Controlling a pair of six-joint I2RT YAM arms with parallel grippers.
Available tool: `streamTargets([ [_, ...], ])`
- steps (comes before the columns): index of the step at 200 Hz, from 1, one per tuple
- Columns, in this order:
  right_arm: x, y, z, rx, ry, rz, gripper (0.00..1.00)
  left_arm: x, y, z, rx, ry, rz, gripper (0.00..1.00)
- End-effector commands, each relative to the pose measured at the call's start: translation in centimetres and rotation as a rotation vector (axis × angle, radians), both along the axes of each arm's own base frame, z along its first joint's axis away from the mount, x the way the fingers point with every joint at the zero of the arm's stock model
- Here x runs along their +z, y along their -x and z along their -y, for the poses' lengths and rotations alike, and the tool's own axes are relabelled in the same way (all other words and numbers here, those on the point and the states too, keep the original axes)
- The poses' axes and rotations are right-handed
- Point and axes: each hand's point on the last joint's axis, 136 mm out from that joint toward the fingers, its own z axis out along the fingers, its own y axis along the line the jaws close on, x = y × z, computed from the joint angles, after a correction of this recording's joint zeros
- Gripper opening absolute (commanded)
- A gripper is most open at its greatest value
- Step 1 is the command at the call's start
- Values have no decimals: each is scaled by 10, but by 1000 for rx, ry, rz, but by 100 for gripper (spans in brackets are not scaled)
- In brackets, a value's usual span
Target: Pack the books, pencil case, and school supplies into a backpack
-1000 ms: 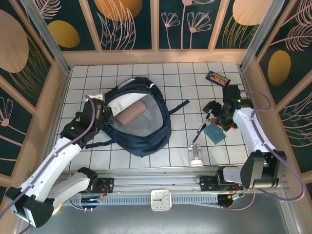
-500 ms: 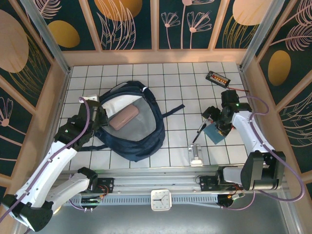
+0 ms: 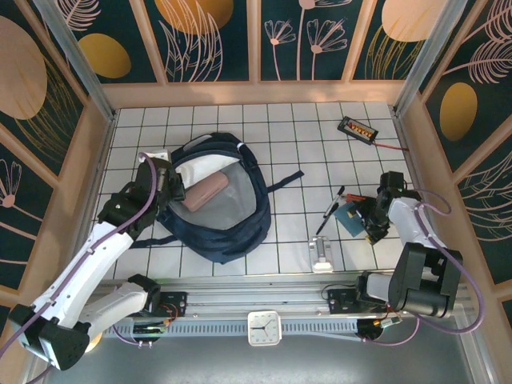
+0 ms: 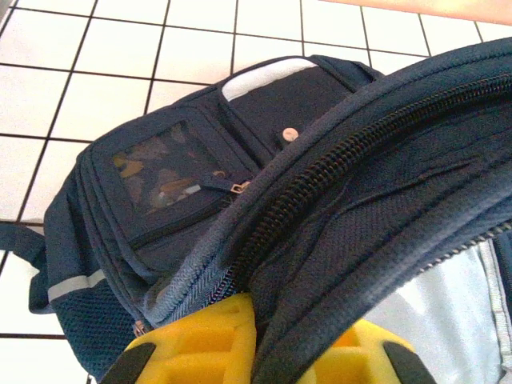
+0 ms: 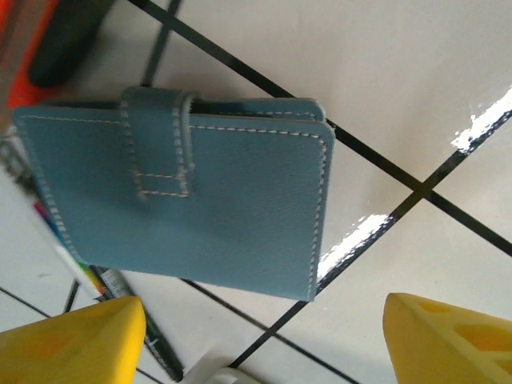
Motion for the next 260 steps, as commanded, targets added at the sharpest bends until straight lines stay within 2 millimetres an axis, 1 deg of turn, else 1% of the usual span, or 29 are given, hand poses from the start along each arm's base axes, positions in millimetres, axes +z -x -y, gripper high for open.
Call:
streamTargets([
  [1, -1, -15, 4, -20, 8, 72, 72, 29, -17, 16, -32, 94, 124, 0],
  [28, -6, -26, 9, -21, 33, 107, 68, 29, -18, 18, -38, 102, 124, 0],
  [66, -16, -25, 7, -26, 23, 117, 67, 30, -20, 20, -43, 104, 122, 0],
  [86, -19, -20, 1, -33, -9, 117, 67, 30, -21, 22, -49, 104, 119, 0],
  [106, -13, -14, -2, -40, -21, 127, 71, 29, -22, 23, -52, 107, 117, 0],
  [128, -8, -8, -3, -40, -16, 138, 73, 28, -23, 26, -61, 122, 117, 0],
  [147, -13, 0, -7, -36, -39, 123, 74, 26, -25, 29, -68, 130, 110, 0],
  [169, -17, 7, -12, -36, -57, 110, 74, 28, -26, 30, -71, 130, 113, 0],
  [192, -17, 8, -10, -30, -44, 124, 74, 28, -25, 30, -72, 128, 111, 0],
  [206, -22, 7, -11, -32, -51, 127, 74, 27, -24, 30, -74, 131, 109, 0],
  [235, -28, 4, -12, -30, -56, 145, 69, 27, -23, 30, -75, 130, 104, 0],
  [241, -27, 2, -11, -28, -51, 152, 63, 26, -23, 30, -75, 128, 101, 0],
  [244, -27, 2, -11, -27, -49, 154, 62, 26, -23, 30, -76, 128, 102, 0],
  [246, -26, 1, -10, -25, -46, 157, 60, 35, -25, 31, -76, 135, 120, 0],
  [248, -26, 1, -10, -25, -45, 159, 59, 38, -25, 31, -77, 137, 124, 0],
  [260, -24, 0, -9, -23, -35, 169, 52, 39, -25, 31, -78, 139, 125, 0],
])
